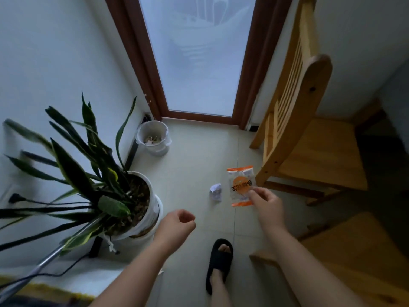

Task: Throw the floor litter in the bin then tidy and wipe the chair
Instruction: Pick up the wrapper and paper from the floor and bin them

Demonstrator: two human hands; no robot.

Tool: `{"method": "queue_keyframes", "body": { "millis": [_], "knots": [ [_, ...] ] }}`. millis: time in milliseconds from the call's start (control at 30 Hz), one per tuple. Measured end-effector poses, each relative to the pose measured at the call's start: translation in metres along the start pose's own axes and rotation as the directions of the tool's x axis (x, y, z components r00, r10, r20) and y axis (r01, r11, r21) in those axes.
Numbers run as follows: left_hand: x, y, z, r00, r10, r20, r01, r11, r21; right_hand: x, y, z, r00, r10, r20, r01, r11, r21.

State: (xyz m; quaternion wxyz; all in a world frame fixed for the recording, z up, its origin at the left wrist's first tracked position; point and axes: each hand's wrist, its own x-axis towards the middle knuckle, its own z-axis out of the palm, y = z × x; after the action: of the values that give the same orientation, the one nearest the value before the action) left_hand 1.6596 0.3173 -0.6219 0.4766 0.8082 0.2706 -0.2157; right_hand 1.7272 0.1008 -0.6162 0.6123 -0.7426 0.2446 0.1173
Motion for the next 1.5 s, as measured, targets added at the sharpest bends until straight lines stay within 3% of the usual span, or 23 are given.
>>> {"method": "queue_keyframes", "body": {
  "millis": [167,367,667,1000,1333,1500],
  "knots": [
    [0.069,0.040,0.000,0.998,-0.061,-0.015,0.061,0.998,0.010,0.040,-0.010,0.030,0.976,0.200,-0.082,-0.173,0.950,0.258],
    [0.142,0.059,0.012,0.994,-0.107,-0.016,0.107,0.994,0.009,0.081,0.007,0.057,0.935,0.332,-0.128,-0.269,0.895,0.355],
    [0.279,0.010,0.068,0.984,-0.180,0.010,0.180,0.982,0.053,0.198,0.066,0.072,0.943,0.329,-0.055,-0.310,0.926,0.218],
    [0.436,-0.112,0.182,0.977,-0.184,0.108,0.153,0.956,0.249,0.317,0.208,0.093,0.946,0.315,-0.077,-0.303,0.943,0.136],
    [0.562,-0.218,0.290,0.980,-0.190,0.052,0.161,0.924,0.348,0.389,0.343,0.109,0.957,0.282,-0.065,-0.275,0.956,0.102],
    [0.576,-0.228,0.303,0.987,-0.159,-0.001,0.153,0.949,0.276,0.395,0.357,0.107,0.959,0.276,-0.064,-0.272,0.960,0.073]
  ]
}}
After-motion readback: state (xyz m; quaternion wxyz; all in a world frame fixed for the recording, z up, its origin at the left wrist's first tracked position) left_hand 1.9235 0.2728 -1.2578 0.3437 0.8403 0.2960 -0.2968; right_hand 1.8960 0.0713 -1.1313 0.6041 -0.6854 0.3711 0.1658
